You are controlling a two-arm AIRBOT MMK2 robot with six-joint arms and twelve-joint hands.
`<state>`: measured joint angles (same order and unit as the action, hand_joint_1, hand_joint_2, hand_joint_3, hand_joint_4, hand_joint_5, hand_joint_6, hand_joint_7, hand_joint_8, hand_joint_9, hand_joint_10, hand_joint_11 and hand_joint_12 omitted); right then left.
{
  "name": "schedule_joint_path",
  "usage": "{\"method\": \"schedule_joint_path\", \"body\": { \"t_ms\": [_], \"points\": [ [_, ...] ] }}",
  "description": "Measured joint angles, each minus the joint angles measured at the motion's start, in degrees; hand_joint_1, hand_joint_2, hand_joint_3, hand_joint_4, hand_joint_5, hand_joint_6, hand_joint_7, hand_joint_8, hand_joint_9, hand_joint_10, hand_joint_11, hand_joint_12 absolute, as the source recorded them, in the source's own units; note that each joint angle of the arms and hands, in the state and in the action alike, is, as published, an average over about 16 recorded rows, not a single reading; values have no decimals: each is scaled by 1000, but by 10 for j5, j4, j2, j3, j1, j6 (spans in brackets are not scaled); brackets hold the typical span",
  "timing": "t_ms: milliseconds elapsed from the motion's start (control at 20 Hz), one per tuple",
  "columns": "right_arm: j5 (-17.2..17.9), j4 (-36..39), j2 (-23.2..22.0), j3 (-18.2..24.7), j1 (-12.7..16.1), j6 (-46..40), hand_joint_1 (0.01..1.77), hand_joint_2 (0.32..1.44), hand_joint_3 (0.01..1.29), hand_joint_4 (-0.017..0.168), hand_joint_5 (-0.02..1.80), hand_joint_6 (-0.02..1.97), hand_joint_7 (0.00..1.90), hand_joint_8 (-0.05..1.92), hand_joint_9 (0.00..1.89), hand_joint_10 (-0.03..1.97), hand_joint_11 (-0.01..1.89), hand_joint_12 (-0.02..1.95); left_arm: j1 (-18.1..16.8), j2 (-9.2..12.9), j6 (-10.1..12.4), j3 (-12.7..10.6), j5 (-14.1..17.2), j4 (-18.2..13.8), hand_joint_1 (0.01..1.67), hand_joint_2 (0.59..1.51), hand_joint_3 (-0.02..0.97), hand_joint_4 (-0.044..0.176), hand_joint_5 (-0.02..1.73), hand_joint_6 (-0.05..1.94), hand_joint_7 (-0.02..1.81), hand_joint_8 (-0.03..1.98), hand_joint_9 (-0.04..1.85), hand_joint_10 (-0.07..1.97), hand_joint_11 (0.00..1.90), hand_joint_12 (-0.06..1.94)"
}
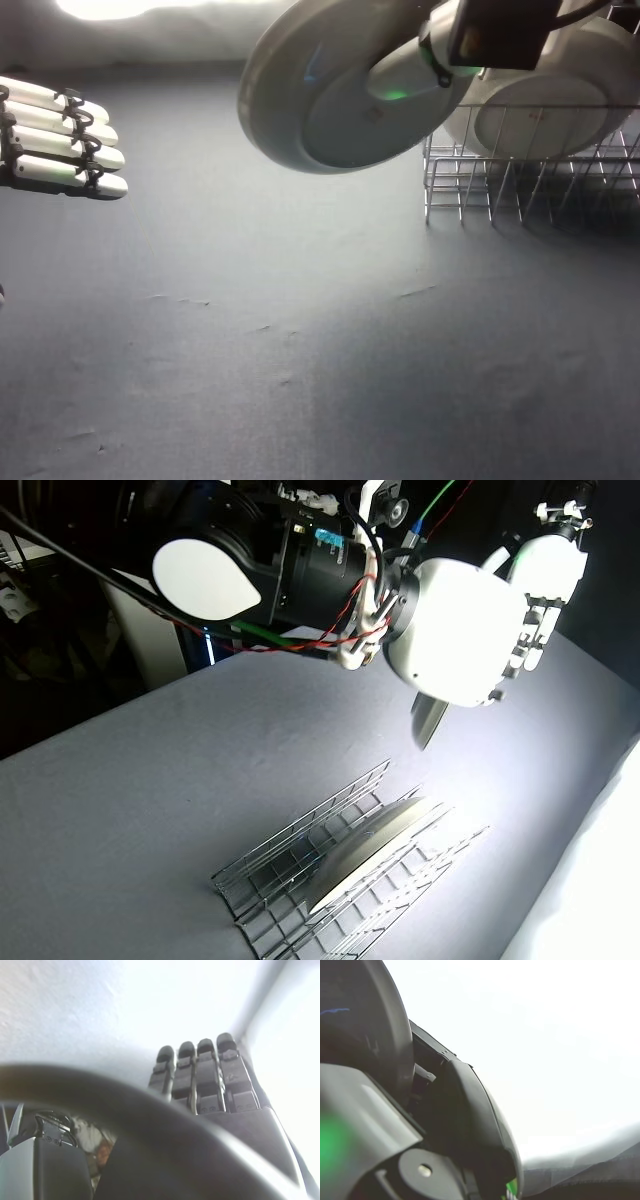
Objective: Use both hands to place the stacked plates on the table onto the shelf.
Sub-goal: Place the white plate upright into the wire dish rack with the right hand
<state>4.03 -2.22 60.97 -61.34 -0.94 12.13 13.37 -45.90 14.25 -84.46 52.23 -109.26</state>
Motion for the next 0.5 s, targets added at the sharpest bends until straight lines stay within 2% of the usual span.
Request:
{"method": "schedule_joint_path", "body": {
  "t_ms": [300, 500],
  "points": [
    [-25, 14, -26, 4, 9, -4, 1408, 986, 13, -7, 960, 979, 1048, 778, 948, 1112, 827, 1254, -3, -1, 4, 0, 1, -5, 22, 1070, 0, 8, 50, 18, 20, 17, 18, -54, 13, 6],
    [-37, 35, -49, 10, 13, -4, 1398, 986, 13, -4, 959, 983, 1044, 798, 957, 1025, 823, 1249, -4, -1, 5, 1, 1, -8, 21, 1071, 1, 8, 49, 18, 19, 17, 18, -53, 13, 6]
  ]
}}
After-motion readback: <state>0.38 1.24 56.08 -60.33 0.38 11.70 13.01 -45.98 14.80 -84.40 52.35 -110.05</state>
